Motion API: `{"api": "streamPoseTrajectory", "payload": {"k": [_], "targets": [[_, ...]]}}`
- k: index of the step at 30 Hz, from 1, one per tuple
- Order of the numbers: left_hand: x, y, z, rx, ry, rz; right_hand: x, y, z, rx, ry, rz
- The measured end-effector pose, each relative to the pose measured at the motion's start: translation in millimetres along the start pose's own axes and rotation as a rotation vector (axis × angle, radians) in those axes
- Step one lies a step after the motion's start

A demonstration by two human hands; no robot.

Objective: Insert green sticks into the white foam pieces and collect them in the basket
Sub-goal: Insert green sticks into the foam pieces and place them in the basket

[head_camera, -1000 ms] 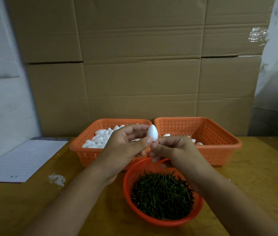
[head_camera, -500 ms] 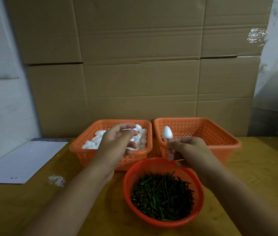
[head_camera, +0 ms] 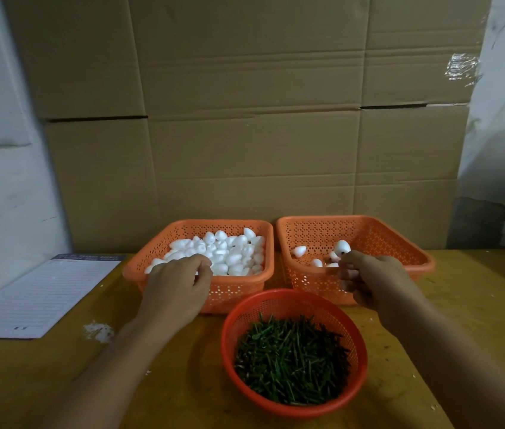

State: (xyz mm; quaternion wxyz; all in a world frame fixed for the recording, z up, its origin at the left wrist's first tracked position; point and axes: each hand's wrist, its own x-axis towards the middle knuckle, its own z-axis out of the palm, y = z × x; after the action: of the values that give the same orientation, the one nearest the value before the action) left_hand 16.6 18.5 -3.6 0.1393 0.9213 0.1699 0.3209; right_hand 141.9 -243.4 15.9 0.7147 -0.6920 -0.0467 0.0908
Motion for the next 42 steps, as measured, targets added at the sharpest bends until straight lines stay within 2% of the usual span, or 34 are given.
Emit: {"api": "streamPoseTrajectory", "payload": {"k": [5, 10, 16, 23, 30, 33, 37, 42], "targets": [[-2, 3, 0, 0.036, -0.015, 0.071, -3, -1, 5, 0.125, -0.013, -0.097], [-2, 4, -1, 0.168, -0.077, 0.145, -14, -2, 14, -0.016, -0.126, -0.175], [0, 7, -4, 0.156, -0.117, 0.09, -21, -5, 20, -0.091, -0.161, -0.227], [2, 9, -7, 0.224, -0.292, 0.026, -25, -6, 22, -0.101, -0.172, -0.241], [4, 13, -6, 0.213, -0.295, -0.036, -26, -6, 22, -0.089, -0.184, -0.233], [7, 11, -6, 0.122, -0.29, -0.072, -26, -6, 22, -0.09, -0.182, -0.234], [11, 3, -10, -0.134, -0.301, -0.085, -26, -7, 22, -0.1, -0.181, -0.234], [14, 10, -10, -0.5, -0.081, -0.053, -28, -8, 23, -0.121, -0.205, -0.223]]}}
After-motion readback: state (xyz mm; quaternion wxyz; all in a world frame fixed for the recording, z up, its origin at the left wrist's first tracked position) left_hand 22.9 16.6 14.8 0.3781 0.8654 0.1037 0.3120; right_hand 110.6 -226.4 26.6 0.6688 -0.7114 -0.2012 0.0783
